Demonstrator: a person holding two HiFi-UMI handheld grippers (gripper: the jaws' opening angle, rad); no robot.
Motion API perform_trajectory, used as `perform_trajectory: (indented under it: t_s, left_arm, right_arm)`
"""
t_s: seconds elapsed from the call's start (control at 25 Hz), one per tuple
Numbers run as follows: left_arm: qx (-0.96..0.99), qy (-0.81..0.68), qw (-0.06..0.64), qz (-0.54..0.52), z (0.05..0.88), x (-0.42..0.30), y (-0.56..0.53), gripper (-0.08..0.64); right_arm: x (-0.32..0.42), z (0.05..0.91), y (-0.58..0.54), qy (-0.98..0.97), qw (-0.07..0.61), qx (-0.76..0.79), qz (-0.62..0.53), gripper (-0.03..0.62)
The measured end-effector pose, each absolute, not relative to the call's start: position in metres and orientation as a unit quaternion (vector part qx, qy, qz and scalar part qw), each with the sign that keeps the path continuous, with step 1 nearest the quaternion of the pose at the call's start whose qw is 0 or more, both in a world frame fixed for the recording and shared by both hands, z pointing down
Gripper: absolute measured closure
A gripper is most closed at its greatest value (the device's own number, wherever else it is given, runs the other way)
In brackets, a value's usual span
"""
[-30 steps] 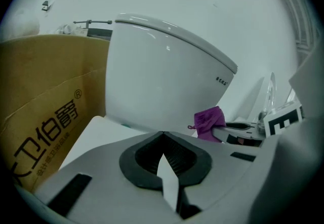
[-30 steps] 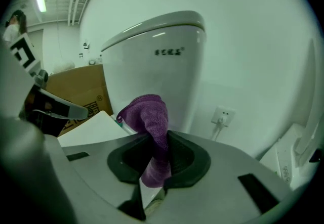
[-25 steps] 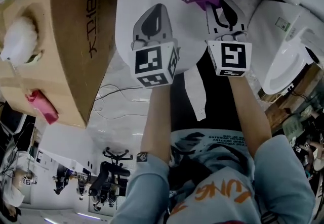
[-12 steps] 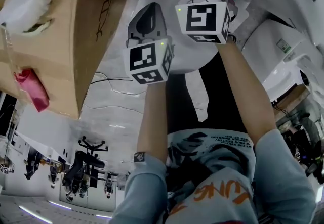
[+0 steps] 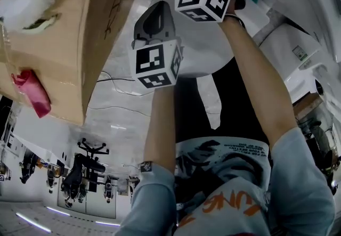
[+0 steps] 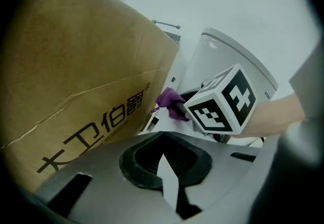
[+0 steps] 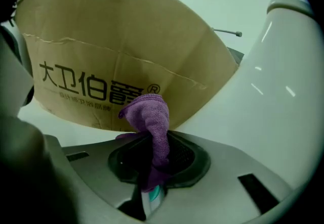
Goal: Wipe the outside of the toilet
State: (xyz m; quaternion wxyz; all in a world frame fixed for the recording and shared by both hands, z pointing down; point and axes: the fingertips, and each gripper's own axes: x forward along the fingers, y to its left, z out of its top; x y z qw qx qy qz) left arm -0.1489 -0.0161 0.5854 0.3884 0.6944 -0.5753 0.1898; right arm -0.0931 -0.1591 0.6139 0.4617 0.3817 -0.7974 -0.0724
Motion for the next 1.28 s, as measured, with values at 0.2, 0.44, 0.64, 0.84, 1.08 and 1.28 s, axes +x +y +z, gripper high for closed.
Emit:
perform_trajectory:
  t_s: [0.2, 0.44, 0.64, 0.84, 1.08, 1.28]
  left_arm:
    - [0.700, -0.568, 0.389, 0.192, 0.586, -0.141, -0.022, 0.537]
    - [0.715, -0.551, 0.383, 0.195, 0.580, -0.125, -0.031, 0.537]
    - [0.723, -0.542, 0.378, 0.201, 0.578, -0.114, -0.034, 0.537]
    - [0.735, -0.527, 0.372, 0.209, 0.576, -0.099, -0.033, 0.537]
    - [0.747, -0.509, 0.368, 0.220, 0.575, -0.078, -0.030, 0.537]
    - [0.759, -0.490, 0.362, 0.228, 0.573, -0.055, -0.028, 0.537]
  right_arm:
    - [-0.082, 0.625, -0.159, -0.771, 0.508, 0.373, -0.094, 0.520]
    - [-0.066, 0.628, -0.156, -0.740, 0.550, 0.375, -0.092, 0.526]
    - [-0.046, 0.628, -0.146, -0.734, 0.558, 0.378, -0.087, 0.529]
    - [-0.024, 0.629, -0.134, -0.727, 0.563, 0.385, -0.074, 0.531]
    - [0.005, 0.629, -0.118, -0.721, 0.569, 0.391, -0.060, 0.532]
    - [0.034, 0.629, -0.105, -0.715, 0.574, 0.397, -0.052, 0.534]
